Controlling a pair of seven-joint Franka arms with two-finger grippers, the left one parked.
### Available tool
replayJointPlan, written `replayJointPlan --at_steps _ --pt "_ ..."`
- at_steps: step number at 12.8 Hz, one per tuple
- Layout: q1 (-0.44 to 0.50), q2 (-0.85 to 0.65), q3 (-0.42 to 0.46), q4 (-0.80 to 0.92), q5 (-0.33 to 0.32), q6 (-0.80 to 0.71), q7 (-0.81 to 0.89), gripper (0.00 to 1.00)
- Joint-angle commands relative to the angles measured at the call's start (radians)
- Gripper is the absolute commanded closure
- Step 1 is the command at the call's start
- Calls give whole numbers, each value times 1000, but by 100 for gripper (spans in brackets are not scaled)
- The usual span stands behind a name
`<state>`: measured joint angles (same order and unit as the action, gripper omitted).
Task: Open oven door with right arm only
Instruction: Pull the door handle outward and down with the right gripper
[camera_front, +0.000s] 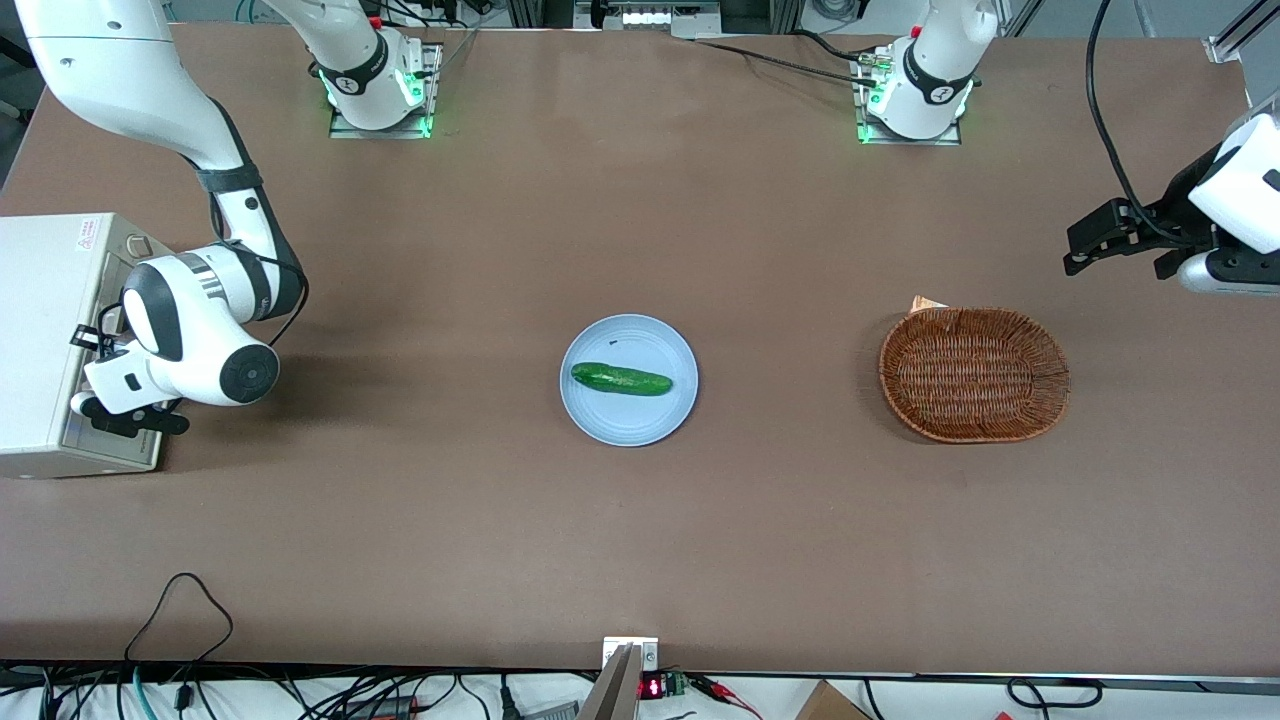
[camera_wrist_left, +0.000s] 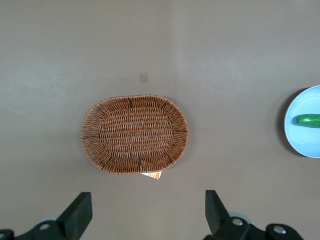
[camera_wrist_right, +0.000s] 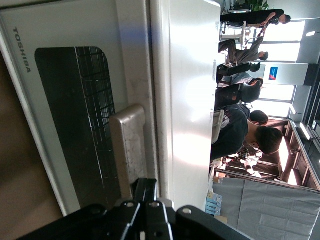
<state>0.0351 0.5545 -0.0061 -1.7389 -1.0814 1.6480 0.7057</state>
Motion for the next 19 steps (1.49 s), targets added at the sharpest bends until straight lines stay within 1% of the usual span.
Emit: replayJointPlan --at_steps 1,3,5,8,11,14,16,19 --pt "-4 21 5 9 -2 9 21 98" --pt "2 21 9 10 20 9 20 98" --pt "21 18 11 21 90 9 20 98" --pt "40 21 11 27 116 9 20 98" --pt "68 34 11 28 178 25 18 99" --pt "103 79 11 33 189 42 20 98" --pt "106 102 11 56 205 42 21 98" --pt "109 128 11 58 209 56 46 98"
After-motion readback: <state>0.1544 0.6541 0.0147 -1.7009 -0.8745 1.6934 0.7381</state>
